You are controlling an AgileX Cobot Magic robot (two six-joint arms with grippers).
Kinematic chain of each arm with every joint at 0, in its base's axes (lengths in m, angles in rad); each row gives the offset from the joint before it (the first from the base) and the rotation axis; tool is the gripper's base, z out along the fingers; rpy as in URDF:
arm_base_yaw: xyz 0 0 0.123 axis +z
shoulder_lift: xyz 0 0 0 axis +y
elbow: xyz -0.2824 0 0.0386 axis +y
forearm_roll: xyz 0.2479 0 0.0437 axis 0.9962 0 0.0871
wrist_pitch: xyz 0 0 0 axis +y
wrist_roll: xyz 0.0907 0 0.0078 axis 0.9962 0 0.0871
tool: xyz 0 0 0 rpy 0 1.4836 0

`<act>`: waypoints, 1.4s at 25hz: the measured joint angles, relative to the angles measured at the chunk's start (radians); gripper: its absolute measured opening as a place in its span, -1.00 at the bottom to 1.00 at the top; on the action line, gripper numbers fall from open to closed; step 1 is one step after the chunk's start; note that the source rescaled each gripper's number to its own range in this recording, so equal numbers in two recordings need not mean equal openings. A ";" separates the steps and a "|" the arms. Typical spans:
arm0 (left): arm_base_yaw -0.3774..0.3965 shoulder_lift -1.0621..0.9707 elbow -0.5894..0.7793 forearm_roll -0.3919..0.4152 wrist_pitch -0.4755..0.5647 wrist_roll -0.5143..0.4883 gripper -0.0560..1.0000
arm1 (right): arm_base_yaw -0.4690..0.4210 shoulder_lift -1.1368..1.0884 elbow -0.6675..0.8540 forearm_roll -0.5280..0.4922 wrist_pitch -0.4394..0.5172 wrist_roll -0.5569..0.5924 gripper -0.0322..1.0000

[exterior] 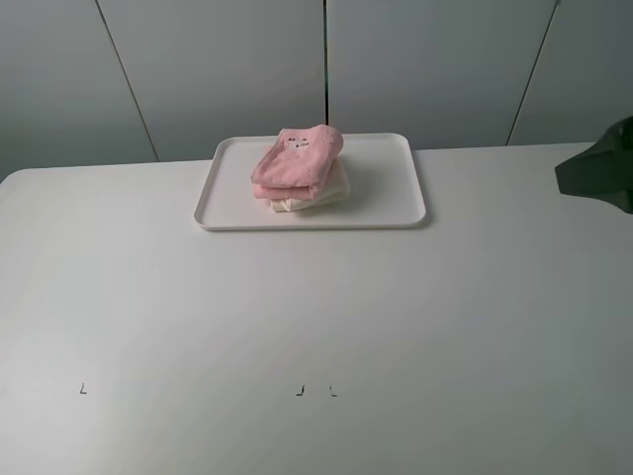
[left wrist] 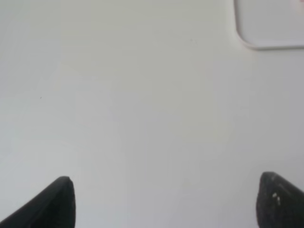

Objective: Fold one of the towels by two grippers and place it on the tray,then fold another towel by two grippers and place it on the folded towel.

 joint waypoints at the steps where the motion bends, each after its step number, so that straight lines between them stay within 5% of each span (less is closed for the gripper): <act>1: 0.000 -0.042 0.000 -0.004 0.013 0.005 0.96 | 0.000 -0.033 0.013 0.000 0.010 0.000 1.00; 9: 0.000 -0.363 0.006 -0.024 0.154 0.056 0.96 | 0.000 -0.223 0.077 0.000 0.124 0.000 1.00; 19: 0.000 -0.746 0.175 -0.056 0.172 0.057 0.96 | 0.000 -0.260 0.095 0.000 0.214 -0.029 1.00; 35: 0.000 -0.780 0.300 -0.116 0.151 0.065 0.96 | 0.000 -0.614 0.145 -0.019 0.362 0.002 1.00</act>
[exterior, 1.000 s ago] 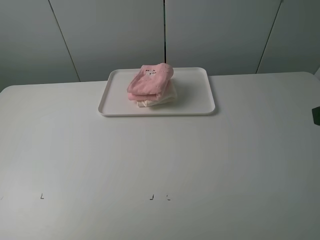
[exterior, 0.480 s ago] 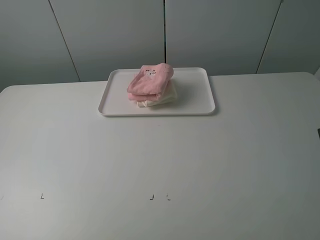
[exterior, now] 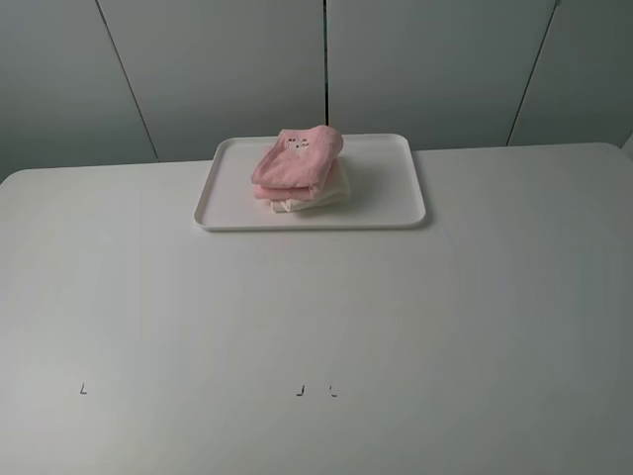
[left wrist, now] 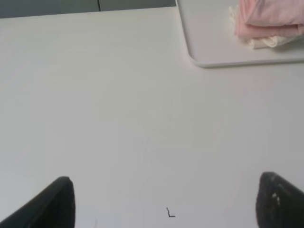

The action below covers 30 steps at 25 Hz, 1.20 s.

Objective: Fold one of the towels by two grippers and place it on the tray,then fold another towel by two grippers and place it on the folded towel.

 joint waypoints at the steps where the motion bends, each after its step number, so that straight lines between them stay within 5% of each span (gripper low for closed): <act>1: 0.000 0.000 0.000 0.000 -0.003 0.000 0.96 | 0.000 -0.033 0.000 -0.011 -0.001 0.002 1.00; 19: 0.000 0.000 0.000 -0.023 -0.007 0.022 0.96 | 0.000 -0.161 0.023 0.144 -0.039 -0.179 1.00; 30: 0.011 0.000 0.000 -0.031 -0.007 0.022 0.96 | -0.016 -0.161 0.023 0.166 -0.039 -0.195 1.00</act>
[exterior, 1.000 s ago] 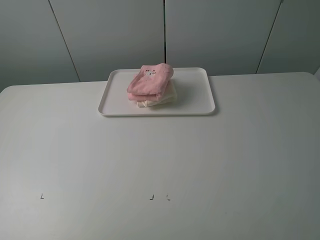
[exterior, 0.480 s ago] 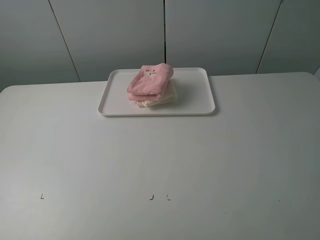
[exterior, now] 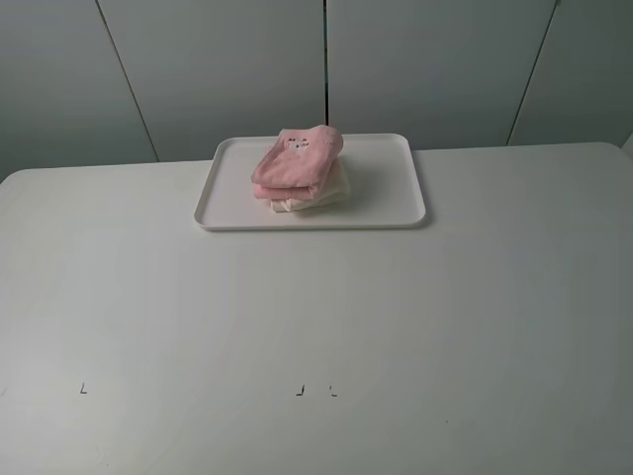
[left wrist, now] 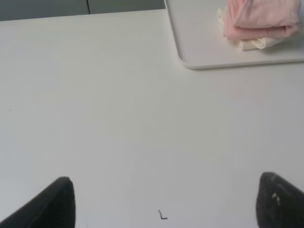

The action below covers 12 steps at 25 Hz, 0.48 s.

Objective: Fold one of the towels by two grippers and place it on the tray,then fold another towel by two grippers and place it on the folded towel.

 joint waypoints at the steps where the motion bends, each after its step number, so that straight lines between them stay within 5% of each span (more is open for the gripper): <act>1: 0.008 0.000 0.000 0.004 0.000 0.000 0.96 | -0.010 0.000 0.000 0.003 0.000 0.000 1.00; 8: 0.109 0.000 0.000 0.011 0.000 0.000 0.96 | -0.155 0.000 0.000 0.003 -0.002 0.000 1.00; 12: 0.118 0.000 0.000 0.011 0.000 0.000 0.96 | -0.167 0.000 0.000 0.005 -0.002 0.000 1.00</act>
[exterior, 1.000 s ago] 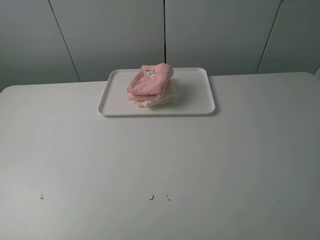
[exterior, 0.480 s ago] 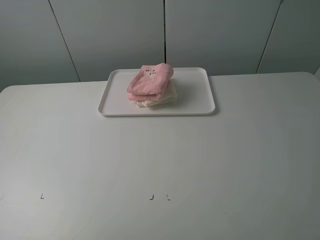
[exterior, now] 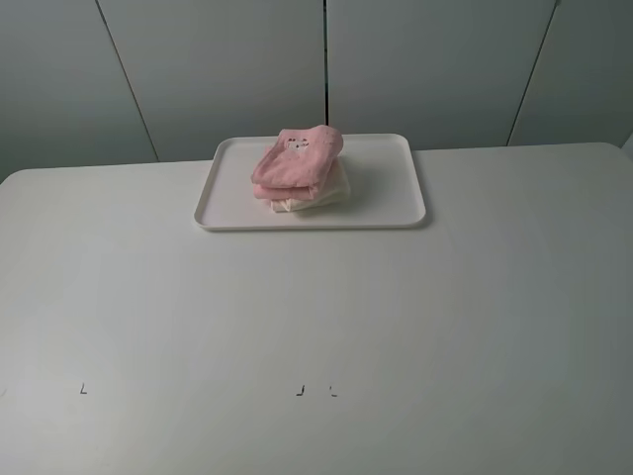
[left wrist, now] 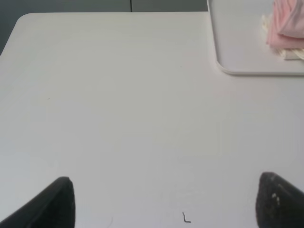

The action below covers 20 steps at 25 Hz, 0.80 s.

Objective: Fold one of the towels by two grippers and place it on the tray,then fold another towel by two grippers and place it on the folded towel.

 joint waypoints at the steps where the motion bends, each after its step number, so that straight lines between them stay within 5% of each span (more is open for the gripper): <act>1: 0.000 0.000 0.000 0.000 0.000 0.000 0.96 | 0.000 0.000 0.000 0.003 0.000 0.000 1.00; 20: 0.000 0.000 0.000 0.000 0.000 0.000 0.96 | 0.000 0.000 0.000 0.078 0.000 -0.018 1.00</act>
